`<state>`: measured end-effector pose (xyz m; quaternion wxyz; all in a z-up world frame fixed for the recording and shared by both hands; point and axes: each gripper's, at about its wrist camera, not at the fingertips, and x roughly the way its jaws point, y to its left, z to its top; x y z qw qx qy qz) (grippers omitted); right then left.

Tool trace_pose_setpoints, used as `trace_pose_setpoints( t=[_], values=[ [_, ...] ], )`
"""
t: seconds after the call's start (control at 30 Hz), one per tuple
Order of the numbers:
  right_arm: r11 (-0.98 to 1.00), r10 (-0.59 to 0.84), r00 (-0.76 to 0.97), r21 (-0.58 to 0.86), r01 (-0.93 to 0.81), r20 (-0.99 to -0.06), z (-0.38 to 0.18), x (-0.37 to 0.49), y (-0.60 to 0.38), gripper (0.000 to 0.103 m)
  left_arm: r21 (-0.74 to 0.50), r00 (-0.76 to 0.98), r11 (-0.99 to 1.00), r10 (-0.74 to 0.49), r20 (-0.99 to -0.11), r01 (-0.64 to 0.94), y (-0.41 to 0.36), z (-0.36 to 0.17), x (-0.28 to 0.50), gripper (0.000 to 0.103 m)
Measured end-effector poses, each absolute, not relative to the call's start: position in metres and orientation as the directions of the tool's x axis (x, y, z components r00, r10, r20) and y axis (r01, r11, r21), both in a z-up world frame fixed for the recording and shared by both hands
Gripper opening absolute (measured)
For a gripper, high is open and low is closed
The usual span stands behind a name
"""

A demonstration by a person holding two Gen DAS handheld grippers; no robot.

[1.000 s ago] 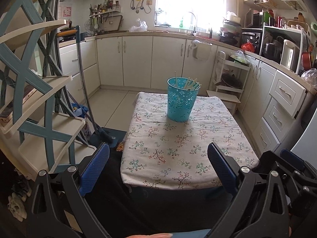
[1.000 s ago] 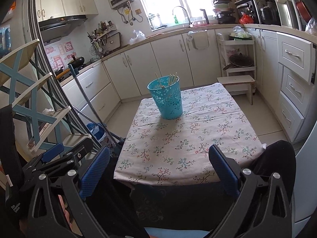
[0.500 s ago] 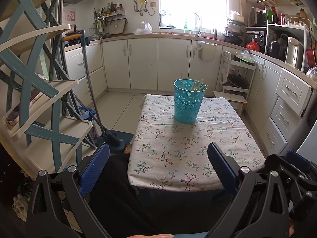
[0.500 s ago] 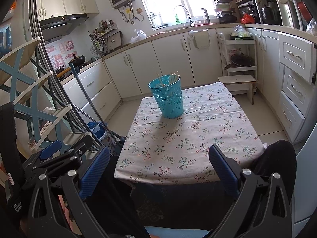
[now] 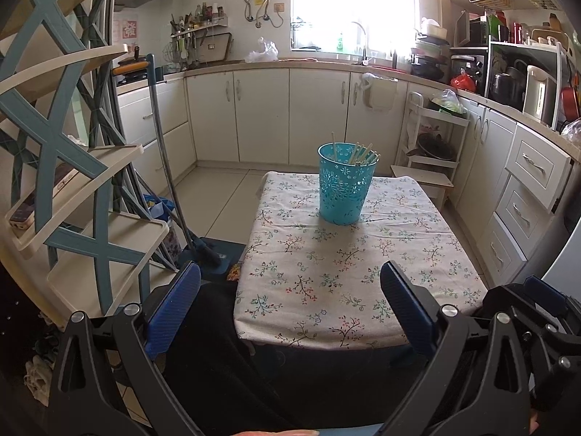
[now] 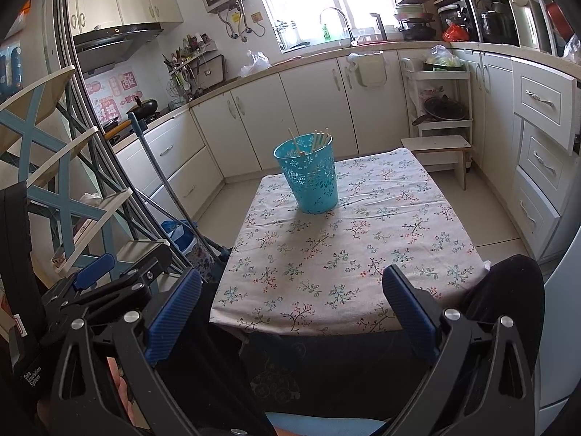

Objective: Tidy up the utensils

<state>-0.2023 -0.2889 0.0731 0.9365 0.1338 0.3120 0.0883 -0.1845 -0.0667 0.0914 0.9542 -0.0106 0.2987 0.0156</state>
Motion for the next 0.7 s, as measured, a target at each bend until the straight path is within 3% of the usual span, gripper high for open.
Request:
trace_pose_setpoints(
  t=[0.17,0.43,0.7],
  values=[
    [0.950,0.250,0.778,0.302,-0.081,-0.577,0.069,-0.199,-0.289,0.096,-0.062,0.804,0.998,-0.045,-0.593,0.011,-0.066,0.089,-0.173,0.095],
    [0.949,0.228,0.790,0.311,-0.049,-0.570,0.057,-0.182,-0.304,0.096,0.049,0.803,0.999,0.047,-0.593,-0.022,-0.087,0.080,-0.153,0.095],
    [0.947,0.221,0.796,0.319,-0.037,-0.563,0.053,-0.183,-0.312,0.096,0.034,0.779,0.999,0.025,-0.627,-0.005,-0.096,0.072,-0.148,0.095]
  ],
)
